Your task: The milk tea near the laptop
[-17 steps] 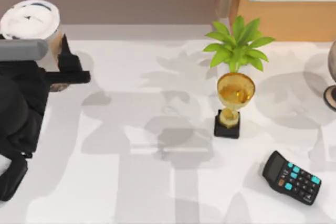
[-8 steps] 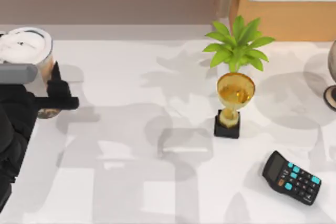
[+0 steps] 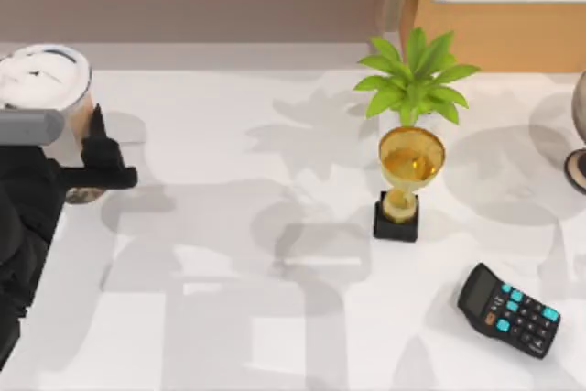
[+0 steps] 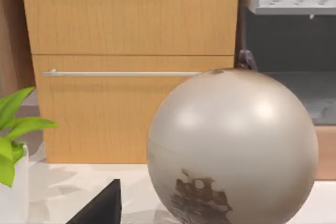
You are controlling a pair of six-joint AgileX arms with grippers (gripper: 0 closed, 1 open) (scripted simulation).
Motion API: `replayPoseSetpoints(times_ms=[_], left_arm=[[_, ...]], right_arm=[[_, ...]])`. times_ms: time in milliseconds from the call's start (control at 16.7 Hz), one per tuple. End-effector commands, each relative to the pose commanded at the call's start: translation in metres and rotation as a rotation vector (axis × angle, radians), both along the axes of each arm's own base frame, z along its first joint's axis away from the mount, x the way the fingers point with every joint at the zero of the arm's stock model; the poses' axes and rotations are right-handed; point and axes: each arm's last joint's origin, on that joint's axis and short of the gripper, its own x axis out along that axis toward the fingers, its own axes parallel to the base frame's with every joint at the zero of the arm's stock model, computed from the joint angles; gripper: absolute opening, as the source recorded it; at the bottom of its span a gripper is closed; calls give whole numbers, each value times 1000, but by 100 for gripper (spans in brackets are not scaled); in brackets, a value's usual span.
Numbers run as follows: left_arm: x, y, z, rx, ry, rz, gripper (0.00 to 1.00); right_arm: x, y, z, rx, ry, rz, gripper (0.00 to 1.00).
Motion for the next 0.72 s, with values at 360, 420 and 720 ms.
replayPoseSetpoints(times_ms=[360, 420, 720], left_arm=[[6, -1, 4, -15, -70, 1, 0], [7, -1, 4, -16, -79, 2, 0], [8, -1, -3, -18, -97, 7, 0]], right_arm=[[0, 0, 0, 0, 0, 0, 100], [0, 0, 0, 0, 0, 0, 100], [0, 0, 0, 0, 0, 0, 100]])
